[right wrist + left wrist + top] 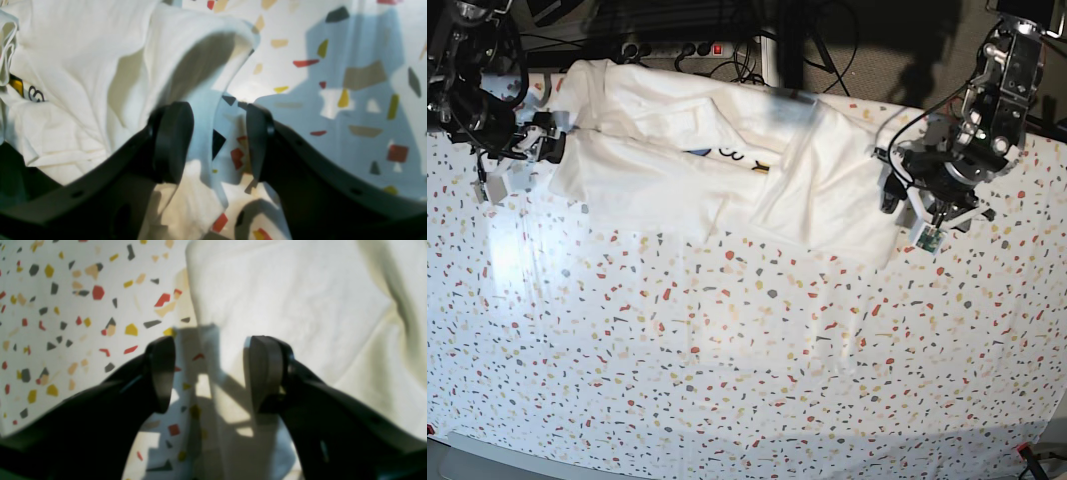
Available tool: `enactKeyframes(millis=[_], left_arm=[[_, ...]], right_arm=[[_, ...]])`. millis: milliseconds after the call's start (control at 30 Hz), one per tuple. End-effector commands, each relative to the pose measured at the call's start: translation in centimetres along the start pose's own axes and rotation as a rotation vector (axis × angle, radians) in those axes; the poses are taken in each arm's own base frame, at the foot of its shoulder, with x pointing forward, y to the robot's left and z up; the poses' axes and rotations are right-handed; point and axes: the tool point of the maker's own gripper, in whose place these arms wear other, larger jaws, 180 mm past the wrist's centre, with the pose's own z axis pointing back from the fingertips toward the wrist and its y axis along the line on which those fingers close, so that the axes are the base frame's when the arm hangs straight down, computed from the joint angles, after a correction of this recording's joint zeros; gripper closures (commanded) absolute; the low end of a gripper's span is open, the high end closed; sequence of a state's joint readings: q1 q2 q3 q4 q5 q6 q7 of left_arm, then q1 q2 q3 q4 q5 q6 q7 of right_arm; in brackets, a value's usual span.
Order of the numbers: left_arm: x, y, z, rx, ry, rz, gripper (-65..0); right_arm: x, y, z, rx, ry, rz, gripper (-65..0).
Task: Fold the T-shirt properly
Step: 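Fold the shirt end near the right gripper inward with the right gripper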
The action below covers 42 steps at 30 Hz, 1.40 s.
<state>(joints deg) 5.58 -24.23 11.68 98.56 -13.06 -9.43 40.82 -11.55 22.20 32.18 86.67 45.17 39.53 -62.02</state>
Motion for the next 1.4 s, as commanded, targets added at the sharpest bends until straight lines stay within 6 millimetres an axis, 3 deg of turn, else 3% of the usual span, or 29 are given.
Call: enactKeyframes(millis=[0, 167, 433, 500, 567, 633, 667, 867, 967, 1067, 1167, 1367], left_arm=[[0.9, 1.1, 0.1, 0.030, -0.030, -0.005, -34.3], [-0.5, 1.5, -0.4, 0.042, 0.008, 0.002, -34.3], [-1.1, 1.6, -0.6, 0.044, 0.025, 0.007, -34.3], [-1.1, 1.6, -0.6, 0.044, 0.025, 0.007, -34.3], [-1.1, 1.6, -0.6, 0.044, 0.025, 0.006, -34.3], [-1.2, 1.6, -0.6, 0.044, 0.025, 0.006, -34.3], [-1.2, 1.6, -0.6, 0.044, 0.026, 0.006, -34.3], [-0.9, 1.6, -0.6, 0.044, 0.014, 0.005, -34.3], [-0.5, 1.6, -0.6, 0.044, -0.010, 0.006, -34.3], [-0.2, 1.5, -0.6, 0.037, -0.027, 0.014, -34.3], [-0.1, 0.9, -0.6, 0.003, -0.034, 0.025, -34.3], [0.0, -2.2, -0.6, -0.127, -0.066, 0.049, -34.3]], right_arm=[[0.7, 0.1, 0.3, 0.007, -0.017, 0.013, -29.7], [-1.7, 1.4, -1.1, 0.065, 0.070, -0.021, -29.7], [-3.5, 5.8, -3.6, 0.185, 0.137, 0.008, -29.5], [-3.8, 6.8, -4.1, 0.207, 0.155, 0.031, -25.8], [-3.1, 7.5, -4.5, 0.223, 0.111, 0.039, -16.3], [-1.9, 7.5, -4.8, 0.211, 0.043, 0.046, -2.8], [-1.2, 7.2, -4.9, 0.197, 0.004, 0.051, 0.0], [3.5, 2.3, -2.8, 0.019, -0.215, 0.111, 0.0], [5.2, -0.1, -1.1, -0.049, -0.245, 0.118, 0.0], [6.3, -1.3, -0.1, -0.081, -0.251, 0.119, 0.0], [6.9, -0.2, 0.1, -0.043, -0.241, 0.117, 0.0], [9.2, 6.3, 1.9, 0.168, -0.287, 0.159, 0.0]])
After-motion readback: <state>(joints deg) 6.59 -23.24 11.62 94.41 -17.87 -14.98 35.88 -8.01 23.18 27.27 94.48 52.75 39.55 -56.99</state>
